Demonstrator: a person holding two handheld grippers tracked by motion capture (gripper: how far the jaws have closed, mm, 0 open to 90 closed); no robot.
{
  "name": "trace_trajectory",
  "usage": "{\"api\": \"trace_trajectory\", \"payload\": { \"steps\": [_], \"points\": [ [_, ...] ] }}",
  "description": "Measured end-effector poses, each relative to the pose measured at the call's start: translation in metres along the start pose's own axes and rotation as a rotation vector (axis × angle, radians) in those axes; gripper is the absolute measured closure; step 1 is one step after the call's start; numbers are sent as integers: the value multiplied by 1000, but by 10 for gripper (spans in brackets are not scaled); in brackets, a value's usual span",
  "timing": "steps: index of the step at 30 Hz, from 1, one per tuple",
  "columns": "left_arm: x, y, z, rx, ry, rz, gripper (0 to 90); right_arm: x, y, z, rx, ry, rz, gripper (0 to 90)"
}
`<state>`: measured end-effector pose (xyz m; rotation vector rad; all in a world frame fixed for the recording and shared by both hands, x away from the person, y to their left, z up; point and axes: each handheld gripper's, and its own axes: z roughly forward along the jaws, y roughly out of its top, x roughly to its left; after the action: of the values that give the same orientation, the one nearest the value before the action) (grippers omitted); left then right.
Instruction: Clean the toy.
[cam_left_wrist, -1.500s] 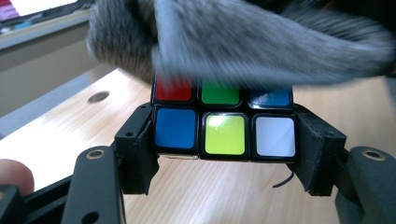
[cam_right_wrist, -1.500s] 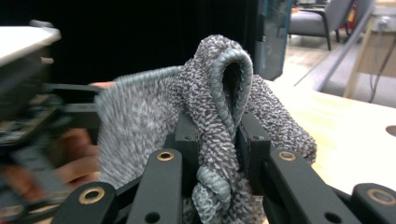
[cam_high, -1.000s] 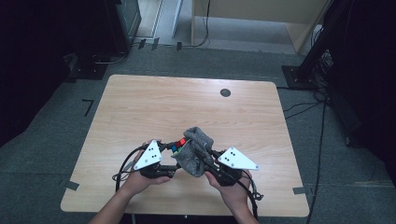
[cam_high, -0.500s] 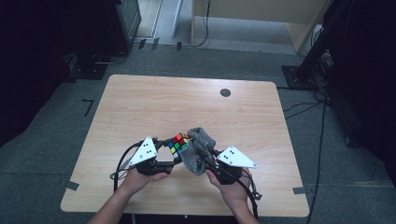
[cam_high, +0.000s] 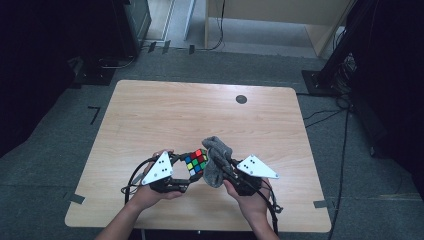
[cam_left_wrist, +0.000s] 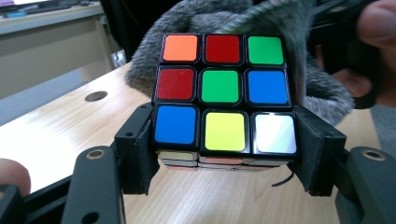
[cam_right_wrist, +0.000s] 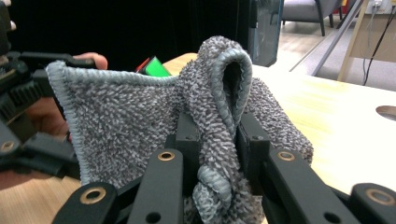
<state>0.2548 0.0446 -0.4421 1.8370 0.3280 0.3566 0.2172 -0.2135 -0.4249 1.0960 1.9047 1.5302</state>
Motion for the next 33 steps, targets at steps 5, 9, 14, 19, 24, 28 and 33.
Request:
{"api": "trace_trajectory", "payload": {
  "steps": [5,9,14,19,24,28,33],
  "points": [
    [-5,-4,8,65,6,38,342,12,4,-1,-1,8,-56,755],
    [-7,-2,6,45,-6,52,343,13,7,-4,-26,28,-42,754],
    [-7,0,4,42,9,58,342,5,2,-1,-14,24,-8,755],
    [-9,-2,9,79,39,74,342,12,8,-6,-41,47,-36,754],
    [-15,-3,16,155,82,123,342,30,12,-7,-49,51,-155,752],
    [-16,-2,21,211,113,109,342,43,3,2,-15,12,-283,751],
    [-19,0,25,247,141,106,342,59,-5,10,18,27,-434,751]
  ]
}}
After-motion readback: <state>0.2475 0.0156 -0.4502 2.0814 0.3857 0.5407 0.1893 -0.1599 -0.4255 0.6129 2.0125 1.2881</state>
